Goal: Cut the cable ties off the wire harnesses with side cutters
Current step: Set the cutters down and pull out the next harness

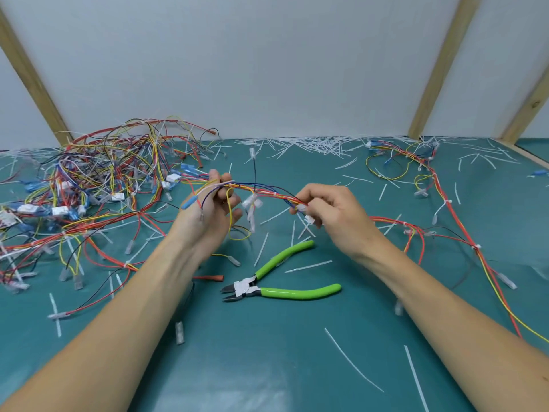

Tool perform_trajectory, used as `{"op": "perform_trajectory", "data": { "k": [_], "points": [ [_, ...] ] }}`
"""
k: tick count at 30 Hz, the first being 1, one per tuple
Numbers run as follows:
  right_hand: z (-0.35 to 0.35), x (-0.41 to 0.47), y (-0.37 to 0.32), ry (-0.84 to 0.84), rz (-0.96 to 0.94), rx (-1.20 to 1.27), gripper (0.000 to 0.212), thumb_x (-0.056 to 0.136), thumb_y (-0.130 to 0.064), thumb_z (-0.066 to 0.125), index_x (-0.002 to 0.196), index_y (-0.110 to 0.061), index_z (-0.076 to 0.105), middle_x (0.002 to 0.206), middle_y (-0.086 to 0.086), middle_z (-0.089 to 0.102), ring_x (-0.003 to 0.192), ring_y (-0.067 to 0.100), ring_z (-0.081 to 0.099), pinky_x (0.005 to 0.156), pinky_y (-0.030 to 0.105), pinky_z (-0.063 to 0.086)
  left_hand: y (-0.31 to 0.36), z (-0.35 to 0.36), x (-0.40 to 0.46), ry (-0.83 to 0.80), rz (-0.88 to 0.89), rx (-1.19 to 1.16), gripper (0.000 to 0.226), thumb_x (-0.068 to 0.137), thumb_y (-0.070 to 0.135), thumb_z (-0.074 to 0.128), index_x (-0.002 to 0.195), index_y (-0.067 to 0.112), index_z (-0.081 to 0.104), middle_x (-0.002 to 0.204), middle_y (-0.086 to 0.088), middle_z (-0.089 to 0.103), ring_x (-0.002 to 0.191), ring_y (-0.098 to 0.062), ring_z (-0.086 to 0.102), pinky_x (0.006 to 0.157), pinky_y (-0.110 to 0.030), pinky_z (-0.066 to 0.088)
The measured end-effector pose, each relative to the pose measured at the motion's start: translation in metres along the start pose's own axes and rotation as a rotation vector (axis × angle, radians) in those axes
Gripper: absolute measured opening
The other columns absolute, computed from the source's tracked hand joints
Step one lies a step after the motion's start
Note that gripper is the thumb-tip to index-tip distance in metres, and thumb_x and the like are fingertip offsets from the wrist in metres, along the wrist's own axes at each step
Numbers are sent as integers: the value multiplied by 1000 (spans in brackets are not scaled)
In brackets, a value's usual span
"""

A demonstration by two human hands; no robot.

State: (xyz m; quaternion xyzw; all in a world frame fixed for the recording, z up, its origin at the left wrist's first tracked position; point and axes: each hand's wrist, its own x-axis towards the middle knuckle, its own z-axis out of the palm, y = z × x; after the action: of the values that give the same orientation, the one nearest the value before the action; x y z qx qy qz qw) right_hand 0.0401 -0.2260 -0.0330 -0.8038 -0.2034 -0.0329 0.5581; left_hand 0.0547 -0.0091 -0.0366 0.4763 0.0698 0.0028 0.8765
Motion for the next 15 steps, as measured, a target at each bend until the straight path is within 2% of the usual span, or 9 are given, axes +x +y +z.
{"op": "perform_trajectory", "data": {
  "k": [2, 4, 6, 8, 10, 12, 13, 15],
  "points": [
    [2, 2, 0, -1, 58, 62, 24, 80, -12, 50, 83, -10, 73, 64, 10, 57, 61, 23, 43, 57, 42, 36, 3, -4, -1, -66, -33, -41, 18, 105, 25, 45, 100, 19, 62, 84, 5, 57, 75, -8, 58, 74, -25, 42],
    [0, 4, 0, 13, 106, 172, 22, 88, -1, 53, 85, -10, 73, 63, 2, 58, 56, 17, 46, 56, 33, 39, 7, -7, -2, -110, -71, -101, 16, 103, 18, 46, 112, 16, 59, 109, 1, 63, 88, -8, 66, 80, -24, 46],
    [-4, 6, 1, 34, 154, 271, 29, 95, 6, 50, 90, -11, 74, 65, 0, 60, 54, 13, 49, 55, 25, 43, 10, -5, -5, -106, -86, -131, 24, 102, 12, 44, 123, 10, 56, 118, 3, 69, 99, -7, 71, 87, -27, 49],
    [-8, 7, 2, 40, 188, 362, 29, 99, 4, 49, 97, -11, 74, 69, 1, 62, 55, 12, 52, 57, 20, 47, 9, -2, -6, -51, -39, -61, 31, 103, 10, 41, 133, 7, 51, 119, -1, 72, 107, -10, 70, 89, -30, 51],
    [-9, 8, 3, 46, 212, 437, 25, 102, 1, 50, 104, -10, 72, 71, -2, 65, 57, 11, 54, 60, 18, 50, 6, 3, -7, 91, 87, 150, 31, 103, 9, 42, 133, 10, 50, 113, -2, 72, 99, -9, 72, 86, -30, 51],
    [-8, 8, 2, 57, 225, 481, 22, 105, -2, 49, 108, -8, 69, 74, -1, 66, 58, 10, 57, 63, 19, 52, 3, 6, -10, 261, 327, 442, 25, 99, 8, 50, 123, 14, 54, 101, 1, 68, 81, -5, 68, 80, -29, 47],
    [-7, 8, 2, 62, 228, 486, 21, 105, -3, 48, 108, -8, 68, 76, 0, 66, 58, 10, 59, 63, 20, 53, 2, 8, -12, 290, 477, 553, 20, 97, 7, 53, 115, 15, 56, 94, 1, 64, 75, -6, 64, 79, -29, 45],
    [-4, 7, 1, 63, 232, 469, 21, 107, -5, 47, 111, -9, 67, 79, 1, 66, 58, 10, 61, 66, 22, 53, -1, 13, -19, 208, 691, 677, 13, 95, 8, 55, 100, 19, 60, 84, 0, 60, 72, -12, 57, 73, -29, 45]
  ]
}}
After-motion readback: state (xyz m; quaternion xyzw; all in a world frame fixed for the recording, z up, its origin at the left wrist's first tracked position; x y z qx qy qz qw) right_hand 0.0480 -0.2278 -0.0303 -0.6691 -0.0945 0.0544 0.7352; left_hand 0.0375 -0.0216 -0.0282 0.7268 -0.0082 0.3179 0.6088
